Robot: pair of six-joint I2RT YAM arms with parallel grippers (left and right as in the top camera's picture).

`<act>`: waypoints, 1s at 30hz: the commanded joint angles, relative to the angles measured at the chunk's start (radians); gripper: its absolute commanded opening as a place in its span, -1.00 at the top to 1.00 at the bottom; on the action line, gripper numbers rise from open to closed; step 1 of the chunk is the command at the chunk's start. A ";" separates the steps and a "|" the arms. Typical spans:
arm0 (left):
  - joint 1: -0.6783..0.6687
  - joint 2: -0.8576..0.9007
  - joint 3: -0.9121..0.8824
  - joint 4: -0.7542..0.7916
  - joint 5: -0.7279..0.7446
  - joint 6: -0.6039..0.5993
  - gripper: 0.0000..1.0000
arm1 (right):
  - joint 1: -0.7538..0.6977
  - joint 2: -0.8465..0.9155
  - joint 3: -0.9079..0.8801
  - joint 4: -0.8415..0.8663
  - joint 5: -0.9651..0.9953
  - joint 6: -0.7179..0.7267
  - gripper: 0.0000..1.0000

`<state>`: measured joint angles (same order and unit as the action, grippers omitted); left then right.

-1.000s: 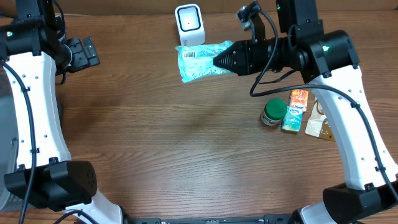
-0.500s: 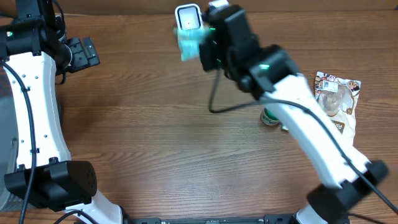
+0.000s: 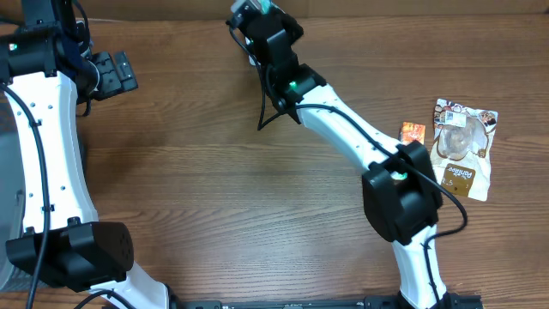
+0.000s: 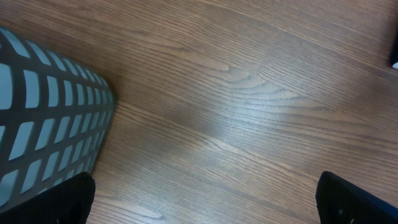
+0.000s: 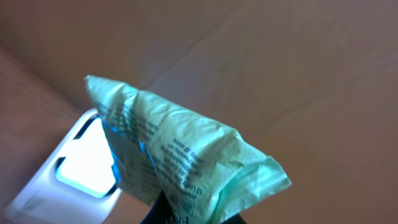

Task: Scan the item barcode
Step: 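Hold the tissue pack's barcode up to the white scanner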

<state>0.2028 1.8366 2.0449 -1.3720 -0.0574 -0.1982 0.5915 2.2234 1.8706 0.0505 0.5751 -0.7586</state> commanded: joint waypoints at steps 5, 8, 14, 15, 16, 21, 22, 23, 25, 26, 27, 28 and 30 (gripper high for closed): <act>0.000 -0.025 0.014 -0.001 -0.005 0.023 -0.99 | -0.046 0.143 0.014 0.288 0.006 -0.303 0.92; 0.000 -0.025 0.014 -0.001 -0.005 0.023 -0.99 | -0.055 0.200 0.014 0.356 0.000 -0.360 0.92; 0.000 -0.025 0.014 -0.001 -0.005 0.023 -1.00 | -0.076 0.260 0.014 0.411 -0.056 -0.372 0.92; 0.000 -0.025 0.014 -0.001 -0.005 0.023 -0.99 | -0.080 0.265 0.014 0.414 -0.061 -0.373 0.92; 0.000 -0.025 0.014 -0.001 -0.005 0.023 -0.99 | -0.082 0.265 0.014 0.423 -0.061 -0.372 0.92; 0.000 -0.025 0.014 -0.001 -0.005 0.023 -0.99 | -0.082 0.265 0.020 0.474 -0.061 -0.377 0.92; 0.000 -0.025 0.014 -0.001 -0.005 0.023 -0.99 | -0.082 0.265 0.023 0.476 -0.061 -0.377 0.92; 0.000 -0.025 0.014 0.000 -0.005 0.023 -0.99 | -0.082 0.265 0.023 0.479 -0.062 -0.377 0.92; 0.000 -0.025 0.014 0.000 -0.005 0.023 -0.99 | -0.080 0.265 0.023 0.487 -0.060 -0.377 0.92; 0.000 -0.025 0.014 -0.001 -0.005 0.023 -0.99 | -0.080 0.265 0.023 0.487 -0.056 -0.381 0.92; 0.000 -0.025 0.014 -0.001 -0.005 0.023 -0.99 | -0.079 0.265 0.023 0.487 -0.052 -0.397 0.92; 0.000 -0.025 0.014 -0.001 -0.005 0.023 -0.99 | -0.078 0.264 0.023 0.487 -0.048 -0.416 0.92; 0.000 -0.025 0.014 0.000 -0.005 0.023 -0.99 | -0.075 0.257 0.023 0.487 -0.045 -0.436 0.92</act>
<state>0.2028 1.8366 2.0449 -1.3724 -0.0574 -0.1982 0.5114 2.5069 1.8717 0.5228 0.5224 -1.1564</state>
